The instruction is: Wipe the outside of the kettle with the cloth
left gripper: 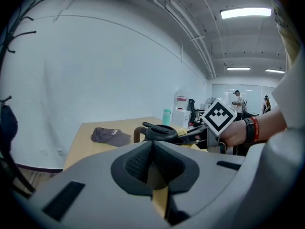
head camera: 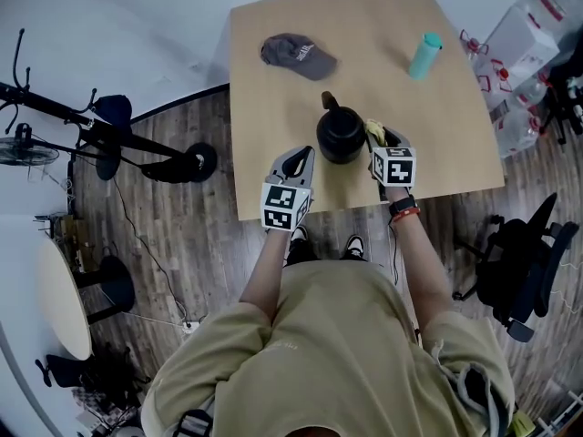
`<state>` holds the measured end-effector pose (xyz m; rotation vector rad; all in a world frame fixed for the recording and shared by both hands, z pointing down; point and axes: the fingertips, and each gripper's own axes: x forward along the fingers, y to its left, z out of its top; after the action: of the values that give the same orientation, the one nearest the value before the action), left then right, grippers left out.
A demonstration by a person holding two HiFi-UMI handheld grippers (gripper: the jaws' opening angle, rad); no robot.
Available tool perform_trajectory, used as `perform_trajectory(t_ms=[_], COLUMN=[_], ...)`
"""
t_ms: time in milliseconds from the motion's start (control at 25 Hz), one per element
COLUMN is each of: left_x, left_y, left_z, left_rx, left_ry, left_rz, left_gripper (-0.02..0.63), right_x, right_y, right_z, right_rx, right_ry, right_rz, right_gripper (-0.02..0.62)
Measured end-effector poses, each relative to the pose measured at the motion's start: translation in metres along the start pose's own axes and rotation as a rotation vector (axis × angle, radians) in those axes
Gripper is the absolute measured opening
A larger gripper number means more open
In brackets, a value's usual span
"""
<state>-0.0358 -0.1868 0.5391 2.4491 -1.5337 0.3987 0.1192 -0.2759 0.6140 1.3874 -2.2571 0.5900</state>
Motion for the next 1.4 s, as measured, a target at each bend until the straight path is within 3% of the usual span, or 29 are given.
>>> perform_trajectory(t_ms=[400, 720, 1040, 1400], left_x=[-0.009, -0.016, -0.023, -0.039], left_y=[0.007, 0.016, 0.026, 0.053], left_z=[-0.001, 0.0, -0.007, -0.013], left_rx=[0.003, -0.001, -0.009, -0.007], left_ry=[-0.002, -0.015, -0.016, -0.017], left_rz=[0.007, -0.007, -0.048, -0.062], left_gripper=[0.025, 0.025, 0.025, 0.025], right_x=[0.028, -0.019, -0.061, -0.033], right_y=[-0.003, 0.007, 0.08, 0.166], right_z=[0.015, -0.005, -0.034, -0.038], right_rx=[-0.034, 0.114, 0.159, 0.126], right_ry=[0.02, -0.037, -0.05, -0.039], right_rz=[0.126, 0.102, 0.101, 0.131], right_gripper=[0.15, 0.15, 0.15, 0.153])
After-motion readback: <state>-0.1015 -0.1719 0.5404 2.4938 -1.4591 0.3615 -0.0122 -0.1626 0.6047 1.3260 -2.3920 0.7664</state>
